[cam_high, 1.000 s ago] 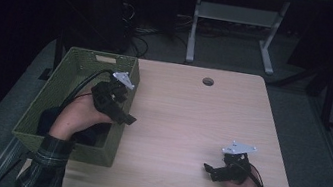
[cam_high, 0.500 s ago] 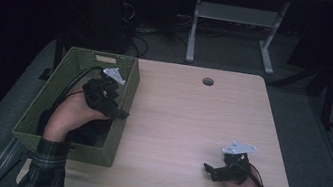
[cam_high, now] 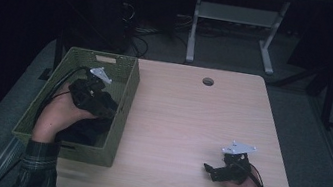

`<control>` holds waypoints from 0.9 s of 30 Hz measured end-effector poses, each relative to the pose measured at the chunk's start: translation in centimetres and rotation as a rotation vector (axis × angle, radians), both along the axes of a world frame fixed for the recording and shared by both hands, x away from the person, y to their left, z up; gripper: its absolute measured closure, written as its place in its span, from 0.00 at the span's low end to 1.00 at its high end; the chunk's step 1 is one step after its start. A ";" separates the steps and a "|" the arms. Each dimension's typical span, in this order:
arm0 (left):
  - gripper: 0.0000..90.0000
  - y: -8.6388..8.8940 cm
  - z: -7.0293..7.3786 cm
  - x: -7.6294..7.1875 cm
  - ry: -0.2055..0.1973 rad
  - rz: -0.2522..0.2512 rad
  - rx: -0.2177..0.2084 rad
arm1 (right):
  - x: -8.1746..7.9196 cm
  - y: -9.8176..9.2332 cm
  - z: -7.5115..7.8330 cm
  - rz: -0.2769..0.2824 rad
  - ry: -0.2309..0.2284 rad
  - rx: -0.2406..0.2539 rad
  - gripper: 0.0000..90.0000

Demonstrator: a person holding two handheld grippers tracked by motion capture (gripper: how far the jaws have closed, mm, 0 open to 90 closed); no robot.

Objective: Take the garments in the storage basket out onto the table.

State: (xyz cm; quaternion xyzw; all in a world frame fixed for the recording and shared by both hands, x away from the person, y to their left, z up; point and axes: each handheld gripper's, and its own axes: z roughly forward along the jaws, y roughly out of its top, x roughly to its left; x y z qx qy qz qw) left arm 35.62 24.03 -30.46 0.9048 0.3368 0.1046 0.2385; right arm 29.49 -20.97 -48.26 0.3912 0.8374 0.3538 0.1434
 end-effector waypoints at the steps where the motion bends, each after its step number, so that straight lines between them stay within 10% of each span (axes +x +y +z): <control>1: 0.19 0.1 -0.1 -0.1 0.006 0.005 -0.002 | 0.0 0.0 0.0 0.000 0.000 0.000 0.03; 27: 0.19 4.4 -2.9 0.3 0.033 0.103 0.027 | 0.0 0.0 0.0 0.001 -0.001 -0.001 0.03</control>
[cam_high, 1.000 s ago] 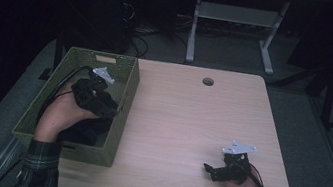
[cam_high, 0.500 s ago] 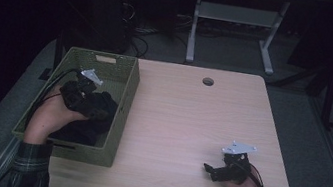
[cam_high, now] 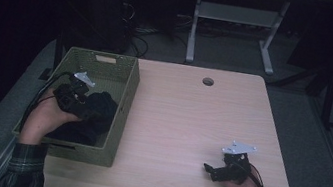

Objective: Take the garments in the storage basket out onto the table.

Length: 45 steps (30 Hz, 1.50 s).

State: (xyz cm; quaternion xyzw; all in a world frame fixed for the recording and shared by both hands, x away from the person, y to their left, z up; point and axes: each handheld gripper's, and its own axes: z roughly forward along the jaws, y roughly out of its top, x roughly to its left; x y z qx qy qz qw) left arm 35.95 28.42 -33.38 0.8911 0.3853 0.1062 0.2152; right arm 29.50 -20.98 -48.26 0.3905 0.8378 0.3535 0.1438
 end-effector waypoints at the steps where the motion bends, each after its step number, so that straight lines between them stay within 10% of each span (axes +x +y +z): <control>1: 0.19 0.1 -0.1 0.0 0.001 0.003 -0.001 | 0.0 0.0 0.0 0.000 0.000 0.000 0.03; 45: 0.15 0.1 -6.8 2.0 0.189 -0.014 0.093 | 0.0 0.0 0.0 0.000 0.000 0.000 0.03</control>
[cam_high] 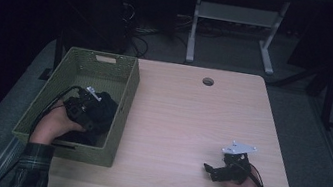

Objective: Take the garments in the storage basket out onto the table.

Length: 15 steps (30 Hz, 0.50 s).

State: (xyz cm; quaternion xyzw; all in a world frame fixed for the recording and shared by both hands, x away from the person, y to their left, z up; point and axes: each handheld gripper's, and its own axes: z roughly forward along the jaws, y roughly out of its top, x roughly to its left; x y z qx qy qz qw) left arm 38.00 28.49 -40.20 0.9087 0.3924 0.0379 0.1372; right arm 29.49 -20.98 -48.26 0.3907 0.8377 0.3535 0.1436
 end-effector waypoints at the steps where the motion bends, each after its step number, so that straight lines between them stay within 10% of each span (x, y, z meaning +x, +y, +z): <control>1: 0.15 0.0 -0.1 0.1 0.007 -0.005 0.006 | 0.0 0.0 0.0 0.000 0.000 0.000 0.03; 15: 0.47 0.6 0.0 0.3 0.039 -0.016 -0.044 | 0.0 0.0 0.0 0.000 0.000 0.000 0.03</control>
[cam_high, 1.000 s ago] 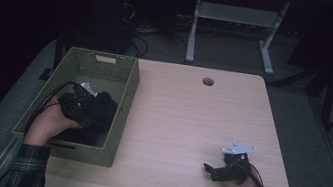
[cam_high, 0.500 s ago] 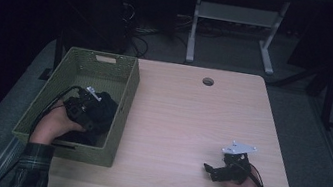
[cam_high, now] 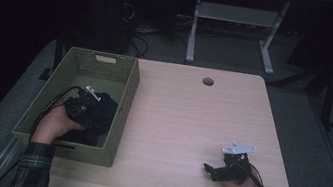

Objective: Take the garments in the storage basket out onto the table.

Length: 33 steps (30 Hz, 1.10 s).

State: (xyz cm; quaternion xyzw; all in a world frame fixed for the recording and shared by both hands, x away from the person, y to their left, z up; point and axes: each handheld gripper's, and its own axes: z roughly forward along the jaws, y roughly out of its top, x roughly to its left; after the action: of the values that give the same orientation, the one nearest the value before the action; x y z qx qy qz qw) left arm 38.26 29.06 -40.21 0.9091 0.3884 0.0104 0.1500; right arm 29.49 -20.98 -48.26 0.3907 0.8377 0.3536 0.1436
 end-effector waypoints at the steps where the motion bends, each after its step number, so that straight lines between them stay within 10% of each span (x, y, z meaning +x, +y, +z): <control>1: 0.51 0.0 0.0 -0.1 0.003 0.001 -0.005 | 0.0 0.0 0.0 0.000 0.000 0.000 0.03; 9: 0.69 -0.2 0.8 -0.1 -0.006 -0.014 0.016 | 0.0 0.0 0.0 0.000 0.001 0.000 0.03; 33: 0.72 1.1 7.9 -0.5 -0.069 0.001 -0.032 | 0.0 0.0 0.0 0.000 0.000 0.000 0.03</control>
State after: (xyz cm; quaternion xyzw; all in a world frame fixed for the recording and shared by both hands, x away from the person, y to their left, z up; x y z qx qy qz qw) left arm 37.77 30.16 -32.30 0.9056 0.3836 0.0356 0.1776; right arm 29.49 -20.97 -48.27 0.3909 0.8375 0.3538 0.1437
